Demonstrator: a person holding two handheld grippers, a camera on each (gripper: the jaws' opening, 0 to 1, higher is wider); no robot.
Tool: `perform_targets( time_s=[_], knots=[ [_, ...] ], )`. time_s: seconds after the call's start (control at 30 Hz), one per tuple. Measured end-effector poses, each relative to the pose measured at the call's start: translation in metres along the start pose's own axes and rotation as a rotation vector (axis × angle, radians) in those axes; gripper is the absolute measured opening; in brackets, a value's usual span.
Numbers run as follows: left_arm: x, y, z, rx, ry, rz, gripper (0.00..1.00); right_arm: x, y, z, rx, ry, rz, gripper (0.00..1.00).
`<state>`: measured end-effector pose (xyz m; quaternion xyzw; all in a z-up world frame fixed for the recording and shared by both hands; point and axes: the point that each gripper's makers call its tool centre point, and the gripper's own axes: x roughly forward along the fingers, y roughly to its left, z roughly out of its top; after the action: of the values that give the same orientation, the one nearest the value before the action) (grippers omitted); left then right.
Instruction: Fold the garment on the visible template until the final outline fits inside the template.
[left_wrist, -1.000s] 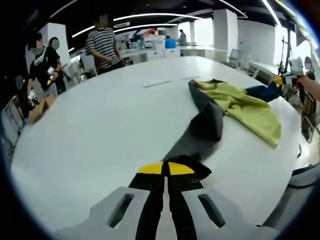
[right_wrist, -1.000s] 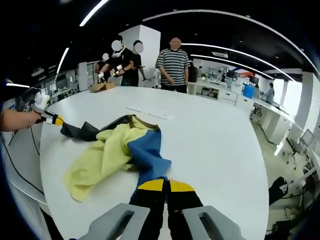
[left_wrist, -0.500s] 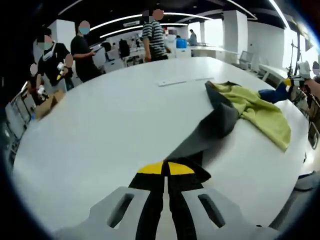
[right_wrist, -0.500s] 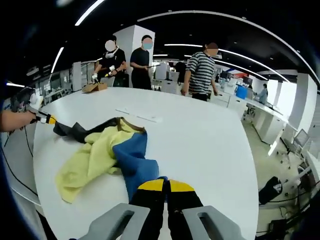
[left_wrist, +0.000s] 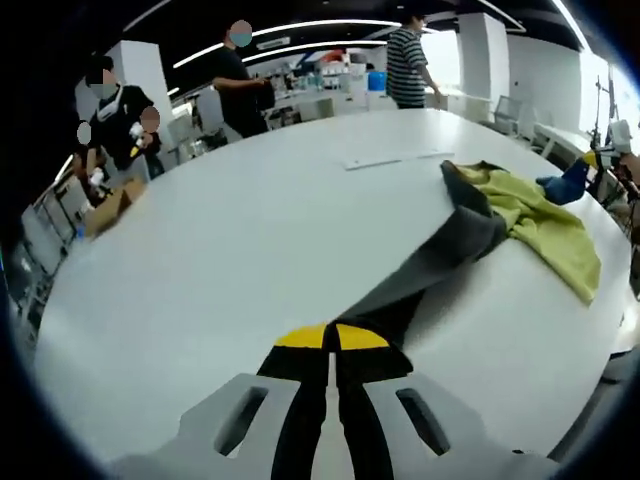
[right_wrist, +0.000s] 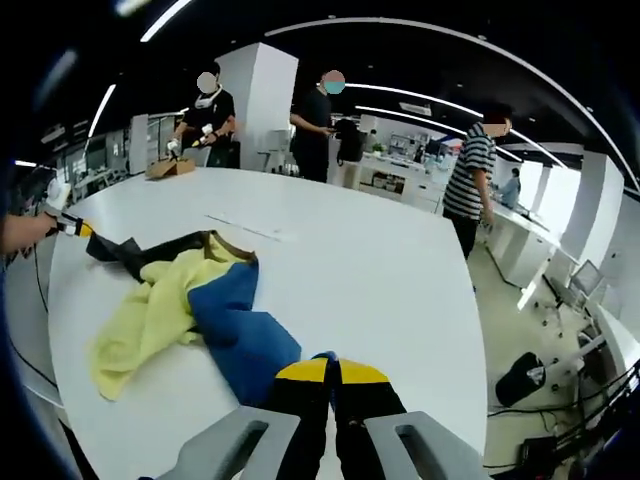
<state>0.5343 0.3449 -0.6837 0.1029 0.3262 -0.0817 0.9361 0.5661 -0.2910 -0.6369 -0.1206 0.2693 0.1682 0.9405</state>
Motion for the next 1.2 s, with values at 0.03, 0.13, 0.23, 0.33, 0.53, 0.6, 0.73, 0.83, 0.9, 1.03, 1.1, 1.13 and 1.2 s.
perform_targets(
  time_s=[0.03, 0.13, 0.23, 0.33, 0.53, 0.6, 0.73, 0.83, 0.9, 1.03, 1.1, 1.13, 1.2],
  knots=[
    [0.001, 0.003, 0.0, -0.002, 0.001, 0.005, 0.0, 0.0, -0.002, 0.0, 0.001, 0.0, -0.003, 0.0],
    [0.003, 0.009, 0.001, -0.004, 0.007, 0.017, 0.0, 0.002, -0.009, 0.0, -0.002, 0.002, -0.018, 0.0],
    [0.004, 0.013, 0.003, 0.0, 0.013, 0.026, 0.0, 0.002, -0.015, 0.0, -0.008, 0.007, -0.032, 0.0],
    [0.005, 0.017, 0.004, 0.001, 0.017, 0.034, 0.0, 0.004, -0.022, -0.001, -0.01, 0.016, -0.044, 0.0],
    [0.005, 0.021, 0.004, -0.014, 0.032, 0.055, 0.0, 0.004, -0.034, -0.003, -0.019, 0.033, -0.067, 0.0],
    [0.003, 0.025, 0.001, -0.024, 0.035, 0.061, 0.0, 0.004, -0.039, -0.007, -0.018, 0.044, -0.076, 0.0],
    [0.002, 0.031, -0.006, -0.039, 0.048, 0.076, 0.0, 0.004, -0.045, -0.014, -0.011, 0.059, -0.089, 0.0],
    [0.001, 0.036, -0.012, -0.06, 0.062, 0.085, 0.0, 0.003, -0.047, -0.017, -0.012, 0.069, -0.097, 0.0],
    [0.001, 0.039, -0.014, -0.076, 0.064, 0.092, 0.0, 0.003, -0.05, -0.019, -0.009, 0.077, -0.106, 0.0],
    [0.0, 0.043, -0.015, -0.089, 0.07, 0.103, 0.0, 0.002, -0.061, -0.025, 0.0, 0.093, -0.13, 0.0],
    [0.0, 0.045, -0.015, -0.088, 0.074, 0.107, 0.0, 0.002, -0.064, -0.027, 0.003, 0.099, -0.141, 0.0],
    [0.0, 0.047, -0.016, -0.09, 0.077, 0.11, 0.0, 0.001, -0.064, -0.028, 0.005, 0.103, -0.145, 0.0],
    [0.001, 0.053, -0.016, -0.092, 0.082, 0.121, 0.0, 0.0, -0.067, -0.03, 0.003, 0.112, -0.157, 0.0]
  ],
)
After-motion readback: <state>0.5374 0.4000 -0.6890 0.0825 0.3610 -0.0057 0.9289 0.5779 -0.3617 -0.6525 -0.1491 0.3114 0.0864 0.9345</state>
